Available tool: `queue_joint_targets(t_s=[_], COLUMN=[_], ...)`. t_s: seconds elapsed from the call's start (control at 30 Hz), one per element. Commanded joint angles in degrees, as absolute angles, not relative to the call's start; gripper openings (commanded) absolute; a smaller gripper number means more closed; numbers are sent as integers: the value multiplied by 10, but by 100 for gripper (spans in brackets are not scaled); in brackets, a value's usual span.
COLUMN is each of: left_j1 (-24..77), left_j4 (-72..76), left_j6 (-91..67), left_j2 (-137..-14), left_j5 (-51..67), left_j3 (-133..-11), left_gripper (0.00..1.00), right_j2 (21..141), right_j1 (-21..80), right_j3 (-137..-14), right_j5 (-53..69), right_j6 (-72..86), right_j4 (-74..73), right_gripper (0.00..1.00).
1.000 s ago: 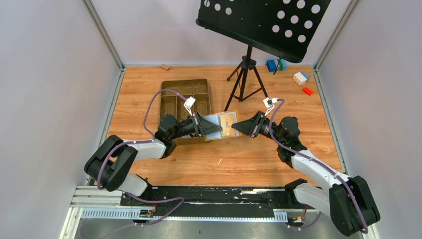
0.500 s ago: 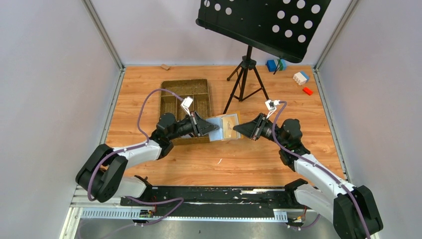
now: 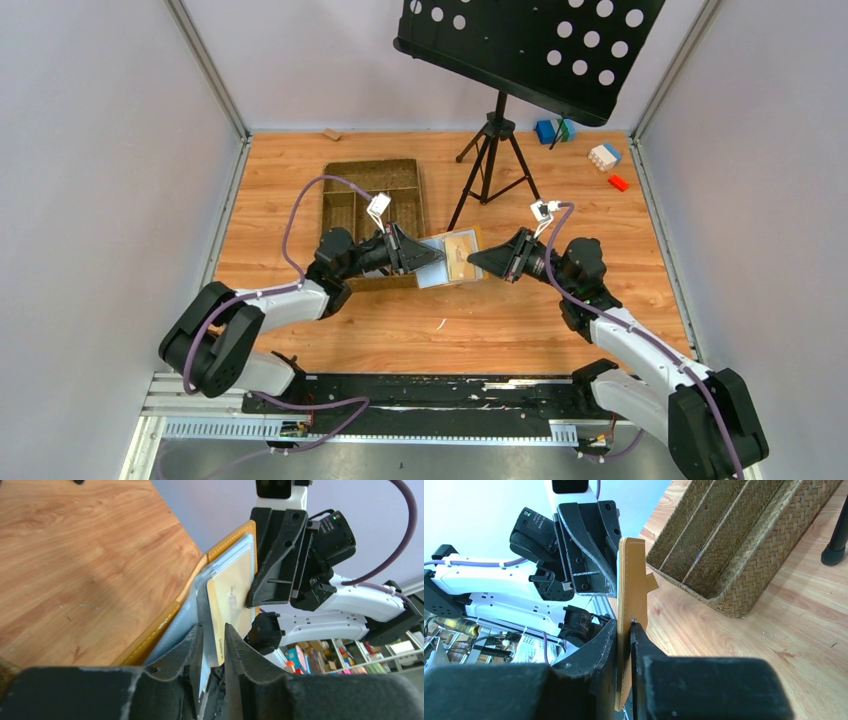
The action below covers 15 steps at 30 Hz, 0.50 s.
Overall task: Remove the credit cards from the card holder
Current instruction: Remove the credit card from the card holder.
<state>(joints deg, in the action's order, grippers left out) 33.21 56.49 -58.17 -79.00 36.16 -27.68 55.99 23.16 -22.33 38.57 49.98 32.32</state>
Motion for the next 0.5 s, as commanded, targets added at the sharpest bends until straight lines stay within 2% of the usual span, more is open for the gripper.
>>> queue_joint_targets(t_s=[0.0, 0.2, 0.33, 0.47], left_j1=[348, 349, 353, 369], left_j4=[591, 526, 550, 656], left_j6=[-582, -552, -563, -614], left_j2=[-804, -797, -808, -846], left_j5=[383, 367, 381, 429], left_j3=[-300, -308, -312, -322], left_gripper=[32, 39, 31, 21], right_j2=[566, 568, 572, 591], right_j1=[231, 232, 232, 232], right_j3=[-226, -226, -224, -219], right_j5=[409, 413, 418, 439], right_j6=[517, 522, 528, 552], right_j4=[384, 394, 403, 449], right_gripper=[10, 11, 10, 10])
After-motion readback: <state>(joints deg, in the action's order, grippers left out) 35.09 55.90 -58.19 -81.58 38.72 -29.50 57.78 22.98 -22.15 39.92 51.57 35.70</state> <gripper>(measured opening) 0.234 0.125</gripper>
